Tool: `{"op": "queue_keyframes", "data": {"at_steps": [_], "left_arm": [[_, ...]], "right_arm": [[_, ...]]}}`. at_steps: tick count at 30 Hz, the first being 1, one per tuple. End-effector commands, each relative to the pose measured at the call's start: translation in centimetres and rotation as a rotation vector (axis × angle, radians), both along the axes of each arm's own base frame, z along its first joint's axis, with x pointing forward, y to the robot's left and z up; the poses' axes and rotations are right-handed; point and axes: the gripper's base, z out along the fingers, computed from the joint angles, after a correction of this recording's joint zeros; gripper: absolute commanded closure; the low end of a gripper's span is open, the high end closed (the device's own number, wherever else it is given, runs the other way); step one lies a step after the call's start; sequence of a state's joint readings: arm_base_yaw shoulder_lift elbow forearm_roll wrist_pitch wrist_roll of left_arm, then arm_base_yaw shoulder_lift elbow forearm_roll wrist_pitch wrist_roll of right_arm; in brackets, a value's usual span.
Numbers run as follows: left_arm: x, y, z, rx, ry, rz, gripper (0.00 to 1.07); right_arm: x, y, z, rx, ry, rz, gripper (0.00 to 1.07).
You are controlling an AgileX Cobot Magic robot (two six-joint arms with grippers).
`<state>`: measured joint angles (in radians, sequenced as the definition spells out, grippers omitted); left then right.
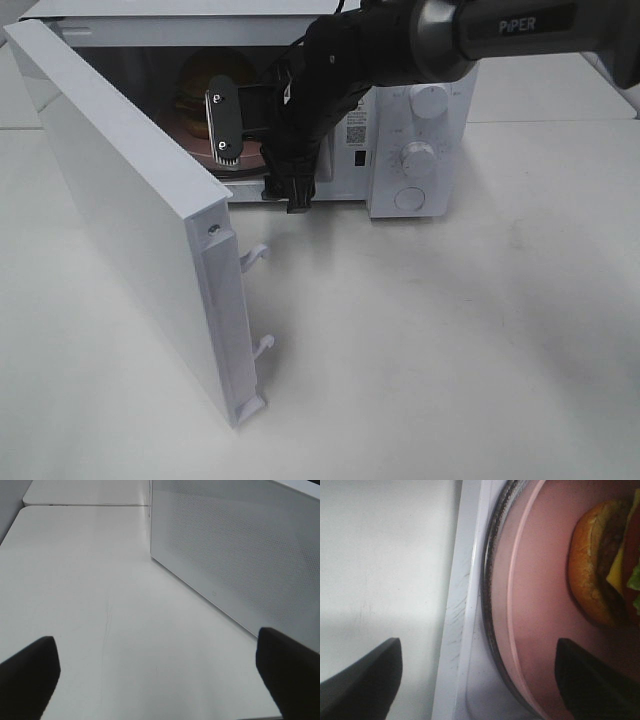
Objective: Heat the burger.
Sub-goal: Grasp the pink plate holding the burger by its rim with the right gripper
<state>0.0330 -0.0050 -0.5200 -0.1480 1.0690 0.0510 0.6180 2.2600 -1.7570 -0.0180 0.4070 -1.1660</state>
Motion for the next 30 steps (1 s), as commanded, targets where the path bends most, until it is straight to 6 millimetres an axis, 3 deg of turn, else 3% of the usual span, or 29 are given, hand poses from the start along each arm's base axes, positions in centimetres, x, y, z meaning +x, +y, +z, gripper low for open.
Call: {"op": "queue_keyframes", "data": {"at_steps": [1, 17, 22, 23, 24, 25, 27, 28, 29, 30], "left_arm": [[-0.2, 0.0, -0.1, -0.002, -0.017, 0.003, 0.07], [-0.2, 0.0, -0.1, -0.002, -0.017, 0.003, 0.07], [-0.2, 0.0, -0.1, -0.002, -0.017, 0.003, 0.07], [-0.2, 0.0, -0.1, -0.002, -0.017, 0.003, 0.07], [-0.2, 0.0, -0.1, -0.002, -0.017, 0.003, 0.07], [-0.2, 0.0, -0.1, -0.002, -0.017, 0.003, 0.07], [-0.2, 0.0, -0.1, -0.002, -0.017, 0.003, 0.07], [-0.2, 0.0, -0.1, -0.002, -0.017, 0.003, 0.07], [-0.2, 0.0, -0.1, -0.002, -0.017, 0.003, 0.07], [-0.2, 0.0, -0.1, -0.002, -0.017, 0.003, 0.07]], "right_arm": [[0.4, 0.4, -0.3, 0.006, 0.015, -0.02, 0.27], [3.1, 2.1, -1.0, 0.031, 0.009, -0.066, 0.3], [3.2, 2.2, -1.7, 0.024, 0.017, -0.064, 0.38], [3.2, 2.2, -1.8, 0.022, 0.02, -0.065, 0.47], [3.2, 2.2, -1.8, 0.022, 0.02, -0.065, 0.47], [3.2, 2.2, -1.8, 0.022, 0.017, -0.062, 0.59], [3.2, 2.3, -1.8, 0.021, 0.013, -0.058, 0.65], [3.3, 2.3, -1.7, 0.023, 0.01, -0.057, 0.79], [3.3, 2.3, -1.7, 0.023, 0.01, -0.057, 0.79], [3.3, 2.3, -1.6, 0.029, 0.004, -0.057, 0.95]]}}
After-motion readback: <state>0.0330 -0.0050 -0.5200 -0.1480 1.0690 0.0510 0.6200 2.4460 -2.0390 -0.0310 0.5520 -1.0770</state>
